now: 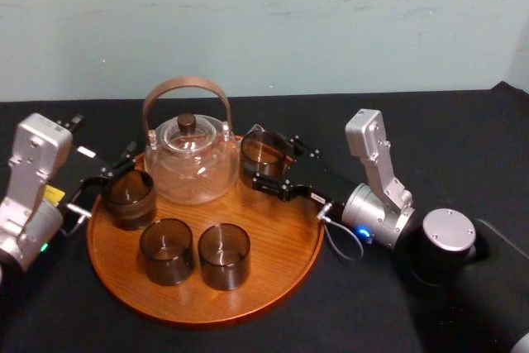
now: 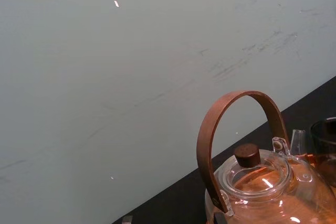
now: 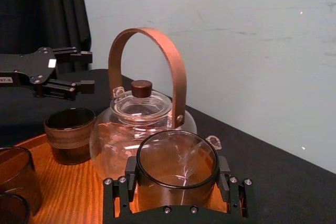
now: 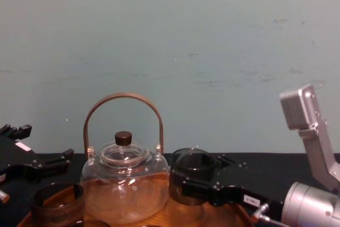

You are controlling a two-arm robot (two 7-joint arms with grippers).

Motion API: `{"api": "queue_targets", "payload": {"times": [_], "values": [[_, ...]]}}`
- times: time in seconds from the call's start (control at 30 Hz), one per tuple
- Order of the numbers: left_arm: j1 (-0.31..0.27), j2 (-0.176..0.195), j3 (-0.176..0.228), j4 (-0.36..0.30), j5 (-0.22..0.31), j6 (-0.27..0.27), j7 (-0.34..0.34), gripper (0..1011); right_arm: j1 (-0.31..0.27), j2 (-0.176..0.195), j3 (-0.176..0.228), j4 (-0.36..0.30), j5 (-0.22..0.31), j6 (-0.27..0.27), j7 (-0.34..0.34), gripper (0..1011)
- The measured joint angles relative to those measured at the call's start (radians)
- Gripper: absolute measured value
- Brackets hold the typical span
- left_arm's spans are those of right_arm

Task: Pick up the glass from the table and place it on the tray.

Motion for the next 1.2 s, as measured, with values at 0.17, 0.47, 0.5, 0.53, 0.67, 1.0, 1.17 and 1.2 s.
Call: {"api": "queue_targets", "payload": {"times": [0.17, 0.47, 0.5, 0.53, 0.67, 1.0, 1.17, 1.2], "values": [[0.000, 0.000, 0.000, 0.000, 0.000, 0.000, 0.000, 1001, 0.002, -0.008, -0.007, 0.012, 0.005, -0.002, 0.008, 904], [0.000, 0.000, 0.000, 0.000, 0.000, 0.000, 0.000, 1002, -0.013, -0.008, -0.014, 0.008, 0.010, 0.002, 0.012, 904], [0.000, 0.000, 0.000, 0.000, 0.000, 0.000, 0.000, 1001, -0.014, -0.008, -0.015, 0.006, 0.011, 0.003, 0.013, 904], [0.000, 0.000, 0.000, 0.000, 0.000, 0.000, 0.000, 1002, -0.016, -0.008, -0.016, 0.003, 0.011, 0.005, 0.014, 904], [0.000, 0.000, 0.000, 0.000, 0.000, 0.000, 0.000, 1001, -0.019, -0.008, -0.021, 0.000, 0.012, 0.007, 0.015, 904], [0.000, 0.000, 0.000, 0.000, 0.000, 0.000, 0.000, 1001, -0.013, -0.016, -0.033, 0.023, 0.008, 0.006, 0.017, 904], [0.000, 0.000, 0.000, 0.000, 0.000, 0.000, 0.000, 1001, -0.011, -0.017, -0.035, 0.029, 0.004, 0.007, 0.015, 904], [0.000, 0.000, 0.000, 0.000, 0.000, 0.000, 0.000, 1001, -0.011, -0.017, -0.035, 0.029, 0.003, 0.008, 0.013, 904]]}}
